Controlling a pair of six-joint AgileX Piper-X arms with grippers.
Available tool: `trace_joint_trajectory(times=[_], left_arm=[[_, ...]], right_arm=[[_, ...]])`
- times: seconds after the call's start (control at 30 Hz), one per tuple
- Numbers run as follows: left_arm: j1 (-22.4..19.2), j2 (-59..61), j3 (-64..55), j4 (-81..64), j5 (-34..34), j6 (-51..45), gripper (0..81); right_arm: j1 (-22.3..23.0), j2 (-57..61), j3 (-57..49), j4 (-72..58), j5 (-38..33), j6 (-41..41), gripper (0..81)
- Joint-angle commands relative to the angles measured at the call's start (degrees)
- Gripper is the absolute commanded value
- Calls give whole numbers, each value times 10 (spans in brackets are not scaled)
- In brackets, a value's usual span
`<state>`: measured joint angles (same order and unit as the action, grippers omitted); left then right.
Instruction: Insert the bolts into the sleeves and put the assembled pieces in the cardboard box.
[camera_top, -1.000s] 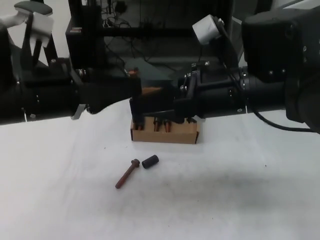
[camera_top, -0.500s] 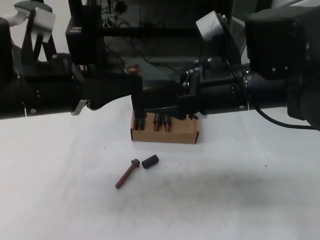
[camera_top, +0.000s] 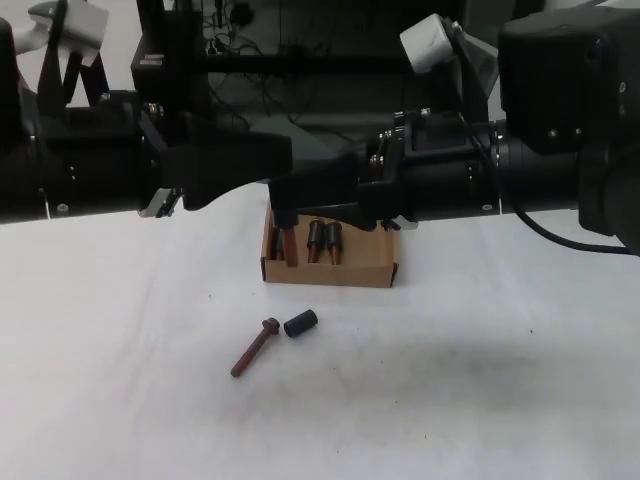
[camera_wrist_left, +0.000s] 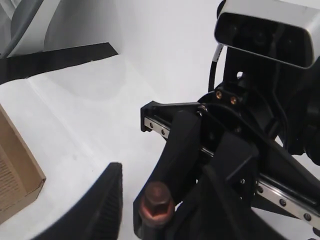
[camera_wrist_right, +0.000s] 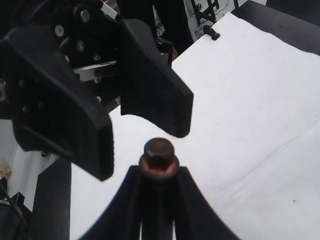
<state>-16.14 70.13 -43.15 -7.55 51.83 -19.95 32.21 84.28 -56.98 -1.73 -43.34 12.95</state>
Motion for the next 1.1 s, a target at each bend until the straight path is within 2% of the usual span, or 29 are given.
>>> trace_joint_trajectory(times=[0.0,0.33,0.43,0.63,0.73,0.87,1.07], left_arm=[[1,-10,-7,-4,-4,-2,497],[3,-66,-7,-5,-30,-2,497],[3,-85,-7,16,-41,-2,497],[3,-137,-7,180,-74,40,497],[3,-177,-7,276,-133,84,497],[3,-241,-7,380,-200,126,497],[3,-322,-7,461,-210,139,497]], right_arm=[[-3,-10,-7,-7,-3,-5,6],[-4,-10,-7,51,13,-30,6],[-4,-10,-7,72,40,-30,6],[-5,10,-7,75,110,-26,6],[-7,33,-12,75,142,-13,6],[-21,83,-34,75,169,48,6],[-46,168,-115,104,194,65,6]])
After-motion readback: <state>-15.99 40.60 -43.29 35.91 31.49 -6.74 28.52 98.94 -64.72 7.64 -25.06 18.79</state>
